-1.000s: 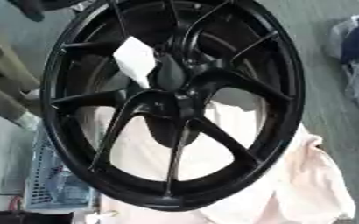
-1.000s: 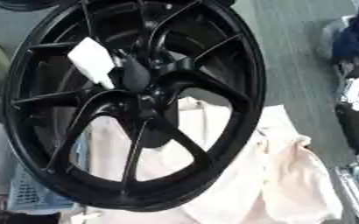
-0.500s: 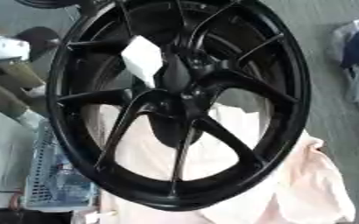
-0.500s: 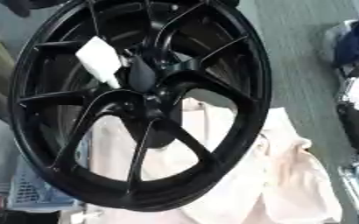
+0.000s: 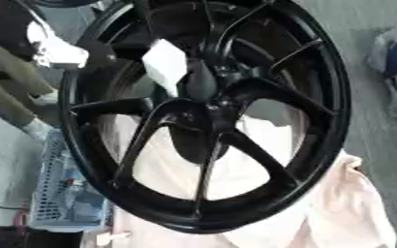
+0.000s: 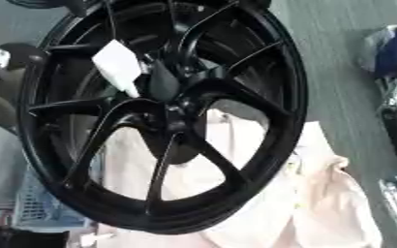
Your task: Pull the pin out of the wheel hub.
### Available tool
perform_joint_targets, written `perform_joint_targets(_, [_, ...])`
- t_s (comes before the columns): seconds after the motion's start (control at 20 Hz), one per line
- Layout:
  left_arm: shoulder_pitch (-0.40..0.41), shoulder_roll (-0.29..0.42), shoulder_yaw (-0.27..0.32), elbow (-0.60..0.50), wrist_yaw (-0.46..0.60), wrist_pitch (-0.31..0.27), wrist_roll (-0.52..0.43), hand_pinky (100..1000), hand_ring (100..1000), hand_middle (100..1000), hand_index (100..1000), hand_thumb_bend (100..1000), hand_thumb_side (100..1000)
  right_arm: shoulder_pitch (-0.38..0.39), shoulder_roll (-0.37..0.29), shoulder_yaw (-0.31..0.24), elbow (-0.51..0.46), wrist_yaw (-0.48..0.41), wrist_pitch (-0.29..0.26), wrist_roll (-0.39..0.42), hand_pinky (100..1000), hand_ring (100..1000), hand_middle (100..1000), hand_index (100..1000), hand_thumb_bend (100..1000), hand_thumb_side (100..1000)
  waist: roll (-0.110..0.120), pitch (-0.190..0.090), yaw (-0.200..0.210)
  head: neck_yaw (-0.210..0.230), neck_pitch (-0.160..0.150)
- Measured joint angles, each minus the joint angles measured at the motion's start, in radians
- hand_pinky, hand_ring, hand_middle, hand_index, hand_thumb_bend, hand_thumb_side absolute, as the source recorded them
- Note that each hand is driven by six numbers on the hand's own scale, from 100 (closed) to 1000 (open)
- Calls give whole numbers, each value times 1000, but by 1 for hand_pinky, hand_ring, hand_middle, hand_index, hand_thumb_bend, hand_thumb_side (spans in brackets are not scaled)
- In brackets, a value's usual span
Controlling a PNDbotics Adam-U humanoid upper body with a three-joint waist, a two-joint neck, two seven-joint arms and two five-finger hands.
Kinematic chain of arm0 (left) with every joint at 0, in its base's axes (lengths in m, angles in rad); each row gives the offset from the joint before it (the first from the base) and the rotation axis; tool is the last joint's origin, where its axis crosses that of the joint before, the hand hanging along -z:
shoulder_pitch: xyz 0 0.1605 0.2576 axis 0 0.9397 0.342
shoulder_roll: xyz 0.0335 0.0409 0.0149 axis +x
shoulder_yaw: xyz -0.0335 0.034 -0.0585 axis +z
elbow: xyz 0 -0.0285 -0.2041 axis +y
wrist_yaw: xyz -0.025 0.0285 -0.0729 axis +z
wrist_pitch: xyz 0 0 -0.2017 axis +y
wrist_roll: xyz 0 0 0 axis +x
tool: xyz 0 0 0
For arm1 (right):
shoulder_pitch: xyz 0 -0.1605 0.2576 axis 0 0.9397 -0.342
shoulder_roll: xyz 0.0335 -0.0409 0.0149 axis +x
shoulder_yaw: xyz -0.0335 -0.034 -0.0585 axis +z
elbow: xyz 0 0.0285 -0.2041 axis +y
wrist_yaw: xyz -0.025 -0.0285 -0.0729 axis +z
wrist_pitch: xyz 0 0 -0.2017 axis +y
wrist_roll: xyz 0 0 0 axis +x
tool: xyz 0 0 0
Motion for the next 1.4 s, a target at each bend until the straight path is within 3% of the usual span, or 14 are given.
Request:
perform_joint_targets(0.25, [-9, -38, -18, 53, -12, 5, 0, 873, 840, 789, 871, 353, 471, -8, 0, 0, 0, -10, 0, 8, 545, 771, 680, 815, 100, 373, 2, 0, -8, 5, -1])
perform_joint_targets(0.7, [-16, -81, -22, 129, -47, -14, 0, 865, 834, 796, 872, 287, 348, -24, 7, 3, 0, -17, 1, 10, 544, 771, 680, 815, 100, 387, 3, 20, -20, 19, -10])
perform_joint_targets(1.4, [-15, -104, -54, 164, -21, -22, 0, 866, 829, 802, 871, 256, 387, -41, 28, 13, 0, -20, 2, 10, 543, 771, 680, 815, 100, 400, 3, 47, -33, 20, -41])
